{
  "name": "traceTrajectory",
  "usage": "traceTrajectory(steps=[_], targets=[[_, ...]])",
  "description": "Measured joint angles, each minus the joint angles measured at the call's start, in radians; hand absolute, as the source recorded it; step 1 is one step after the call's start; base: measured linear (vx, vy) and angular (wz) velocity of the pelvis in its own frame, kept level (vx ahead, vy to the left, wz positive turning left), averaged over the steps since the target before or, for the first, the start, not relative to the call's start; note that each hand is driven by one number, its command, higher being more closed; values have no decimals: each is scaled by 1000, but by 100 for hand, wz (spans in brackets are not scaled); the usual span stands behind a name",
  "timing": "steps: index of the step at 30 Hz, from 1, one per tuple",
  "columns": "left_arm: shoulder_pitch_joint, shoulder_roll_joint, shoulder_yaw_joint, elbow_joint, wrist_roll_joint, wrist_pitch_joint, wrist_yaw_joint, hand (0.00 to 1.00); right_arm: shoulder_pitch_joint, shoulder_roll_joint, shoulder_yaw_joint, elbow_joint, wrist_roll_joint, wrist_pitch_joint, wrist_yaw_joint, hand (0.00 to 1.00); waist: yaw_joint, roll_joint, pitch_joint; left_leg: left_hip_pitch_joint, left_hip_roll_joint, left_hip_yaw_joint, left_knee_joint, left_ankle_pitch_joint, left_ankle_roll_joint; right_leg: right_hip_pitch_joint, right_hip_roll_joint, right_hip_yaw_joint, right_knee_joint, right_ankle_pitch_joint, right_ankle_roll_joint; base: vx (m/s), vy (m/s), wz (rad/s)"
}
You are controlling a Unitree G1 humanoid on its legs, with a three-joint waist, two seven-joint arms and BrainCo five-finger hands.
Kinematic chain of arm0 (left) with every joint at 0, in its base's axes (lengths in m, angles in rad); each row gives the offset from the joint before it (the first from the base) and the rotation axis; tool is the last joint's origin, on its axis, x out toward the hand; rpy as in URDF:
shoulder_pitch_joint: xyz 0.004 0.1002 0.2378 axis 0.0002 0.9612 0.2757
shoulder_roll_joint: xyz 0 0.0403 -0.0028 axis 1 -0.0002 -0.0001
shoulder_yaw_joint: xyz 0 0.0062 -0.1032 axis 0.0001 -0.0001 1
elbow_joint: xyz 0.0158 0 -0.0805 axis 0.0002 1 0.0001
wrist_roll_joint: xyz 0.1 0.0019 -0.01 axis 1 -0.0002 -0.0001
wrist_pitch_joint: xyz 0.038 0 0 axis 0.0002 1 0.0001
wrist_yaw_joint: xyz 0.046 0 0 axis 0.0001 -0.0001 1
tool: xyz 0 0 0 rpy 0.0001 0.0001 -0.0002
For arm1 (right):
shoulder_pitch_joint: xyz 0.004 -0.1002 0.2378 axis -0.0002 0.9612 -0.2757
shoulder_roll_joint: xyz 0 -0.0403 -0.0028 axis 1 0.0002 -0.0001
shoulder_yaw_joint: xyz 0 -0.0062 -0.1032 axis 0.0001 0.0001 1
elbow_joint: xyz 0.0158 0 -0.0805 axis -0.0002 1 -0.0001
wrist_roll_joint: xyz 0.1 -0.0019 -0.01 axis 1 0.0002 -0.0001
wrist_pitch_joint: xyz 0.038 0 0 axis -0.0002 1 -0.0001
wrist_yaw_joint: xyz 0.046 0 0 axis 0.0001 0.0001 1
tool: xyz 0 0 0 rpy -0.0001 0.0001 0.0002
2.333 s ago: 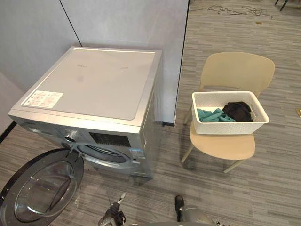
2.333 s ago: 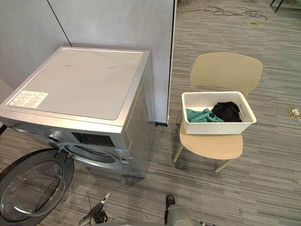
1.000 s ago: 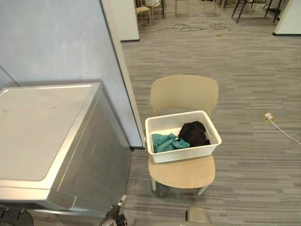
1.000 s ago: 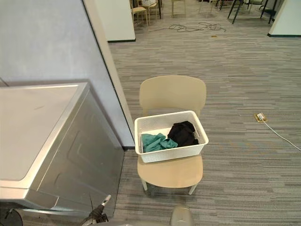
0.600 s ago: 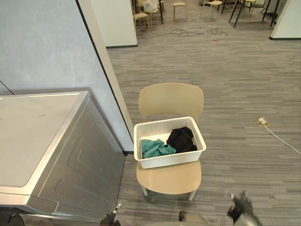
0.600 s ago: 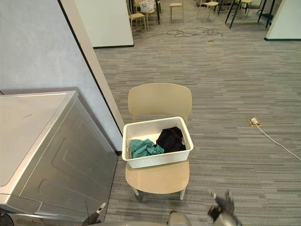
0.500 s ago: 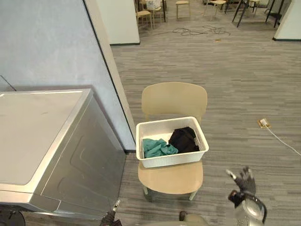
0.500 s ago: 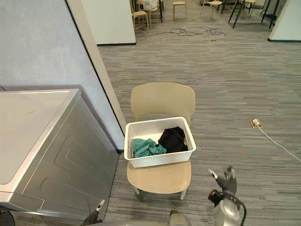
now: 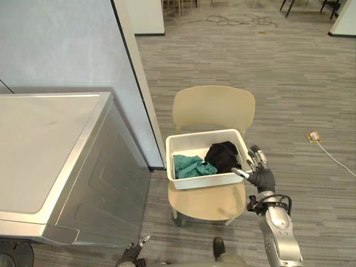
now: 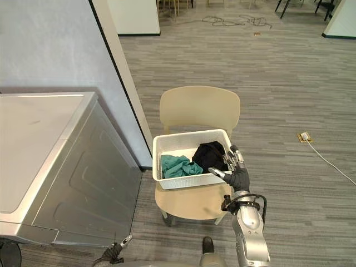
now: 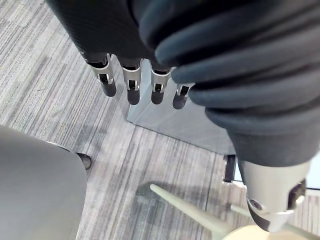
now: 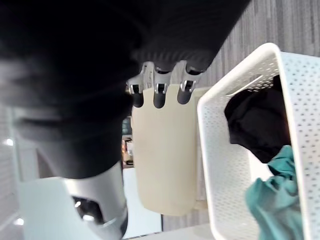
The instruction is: Pick up the laundry basket with both hands and put the clothes into the washing machine.
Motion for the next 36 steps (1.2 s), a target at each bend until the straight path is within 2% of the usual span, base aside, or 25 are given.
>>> traceTrajectory(steps=[2, 4, 7, 12, 13, 17, 25, 31, 36], targets=[[-36, 14, -11, -2, 5, 0, -16, 0, -126, -74, 22, 107, -21, 11, 7, 0, 18, -12, 39, -44, 0, -25, 24, 0, 0, -25, -1, -13, -6, 15, -6, -31, -20, 30], [-58, 19, -14, -5, 6, 0, -18, 0, -231, -112, 36, 190, -43, 20, 5, 0, 24, -13, 79, -92, -1, -48, 47, 1, -1, -49, -4, -35, -6, 21, -8, -49, -18, 28], [-70, 25, -19, -19, 5, 1, -17, 0, -291, -127, 56, 243, -49, 31, 2, 0, 42, -11, 96, -120, -1, -58, 52, 2, -2, -71, -4, -46, -6, 22, -10, -21, -19, 15], [-84, 34, -24, -40, -71, -11, -2, 0, -421, -131, 120, 350, -49, 42, -16, 0, 50, -12, 175, -163, -9, -81, 77, 1, -2, -96, -14, -60, 7, 22, -10, -24, 16, 13], [-112, 38, -21, -41, -132, -18, 24, 0, -487, -146, 138, 420, -50, 63, -24, 0, 73, -13, 222, -203, -12, -94, 105, 1, -1, -126, -18, -65, 29, 22, -10, -98, 32, 21], [-113, 40, -5, -48, -151, -18, 34, 0, -520, -145, 153, 455, -49, 68, -45, 0, 76, -15, 241, -225, -16, -98, 120, 0, 1, -145, -23, -64, 42, 22, -10, -67, 19, 6], [-154, 41, 9, -92, -229, -31, 94, 0, -678, -143, 164, 538, -44, 82, -117, 0, 97, -14, 343, -352, -21, -145, 218, -3, 4, -220, -23, -90, 77, 32, -23, -98, -2, 12], [-153, 39, 24, -99, -261, -45, 99, 0, -818, -149, 124, 626, -48, 77, -149, 0, 124, -13, 354, -443, -21, -150, 261, -3, 4, -297, -23, -93, 102, 36, -29, -78, 3, 4], [-154, 36, 40, -99, -293, -54, 111, 0, -927, -171, 123, 667, -48, 56, -149, 0, 130, -16, 367, -535, -20, -172, 310, -4, 4, -365, -20, -110, 122, 42, -30, -59, 4, 8]])
